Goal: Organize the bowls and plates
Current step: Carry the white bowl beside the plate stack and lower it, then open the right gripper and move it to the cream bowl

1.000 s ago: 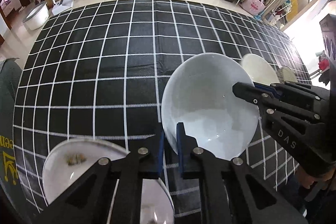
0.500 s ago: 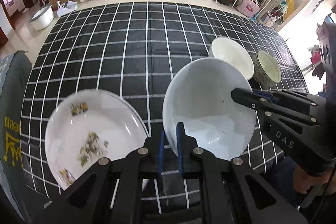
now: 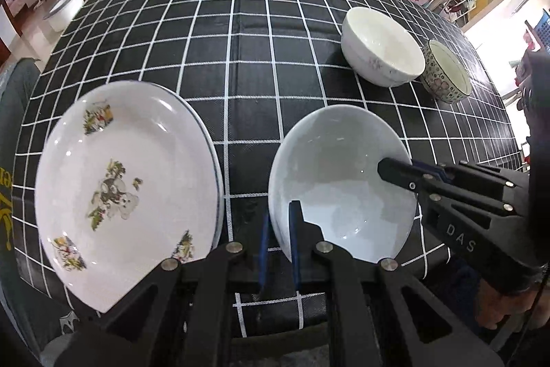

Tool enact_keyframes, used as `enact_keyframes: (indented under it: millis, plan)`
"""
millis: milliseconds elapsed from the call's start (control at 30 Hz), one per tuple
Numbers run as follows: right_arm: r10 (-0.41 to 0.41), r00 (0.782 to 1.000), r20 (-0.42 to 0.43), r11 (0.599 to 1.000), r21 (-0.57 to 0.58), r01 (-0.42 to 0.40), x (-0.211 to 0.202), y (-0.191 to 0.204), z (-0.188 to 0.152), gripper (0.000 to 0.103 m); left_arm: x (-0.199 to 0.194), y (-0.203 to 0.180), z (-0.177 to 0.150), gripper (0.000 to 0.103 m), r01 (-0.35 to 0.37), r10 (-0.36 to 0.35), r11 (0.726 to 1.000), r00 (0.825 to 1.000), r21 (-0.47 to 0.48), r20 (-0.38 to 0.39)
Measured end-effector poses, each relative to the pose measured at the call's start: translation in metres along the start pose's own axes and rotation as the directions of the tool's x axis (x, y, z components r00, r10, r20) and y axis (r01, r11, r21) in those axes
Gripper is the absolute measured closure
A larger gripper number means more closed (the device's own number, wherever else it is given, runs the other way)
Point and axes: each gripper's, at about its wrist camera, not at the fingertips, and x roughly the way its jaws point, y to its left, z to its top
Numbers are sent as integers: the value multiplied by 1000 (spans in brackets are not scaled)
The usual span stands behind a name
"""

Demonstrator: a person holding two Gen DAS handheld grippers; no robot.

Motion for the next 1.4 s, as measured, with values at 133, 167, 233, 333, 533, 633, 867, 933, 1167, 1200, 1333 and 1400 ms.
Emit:
enact_keyframes:
  millis: [133,167,233,333,533,633,867,933,1167,1200,1333,1400]
  plan:
    - [3,1000,-3,1000,7,-3,5,-2,-1,93,5,-1,4,94,-14,14,1000,1000,20,4]
    - [3,1000,-5,1000,8,-3,5,-3,-1,93,6,-1,5,94,-16,16,1000,1000,22,7]
    - [-4,1000,-11,1000,-4,4,4,-1,0,93,7,2,5,94,-10,9,1000,1000,9,6]
    - [-6,1000,-12,1000,-14,6,5,0,2,93,9,5,6,94,-2,2,1000,1000,-1,9]
    - [-23,1000,-10,999,-31,23,6,4,6,93,11,6,6,94,-2,2,1000,1000,5,10]
    - [-34,999,-5,999,-38,33,6,8,6,93,9,8,4,94,-13,13,1000,1000,-7,15]
    - [-62,998,27,998,-28,62,-7,4,8,80,-12,12,3,94,-39,40,999,997,-18,60]
    - [-66,997,49,997,-25,67,-15,3,8,64,-20,12,3,93,-37,38,999,996,-19,77]
    - [-70,989,133,996,-42,76,-52,3,4,50,-53,0,2,70,-34,33,999,988,9,153]
    - [-72,987,145,995,-53,81,-59,3,4,47,-57,-2,3,67,-35,32,999,986,12,163]
    - [-99,972,214,989,-85,119,-87,2,5,39,-84,-15,5,59,-41,31,998,973,39,228]
    - [-100,964,246,988,-86,125,-100,0,7,38,-97,-22,8,52,-39,23,998,964,56,266]
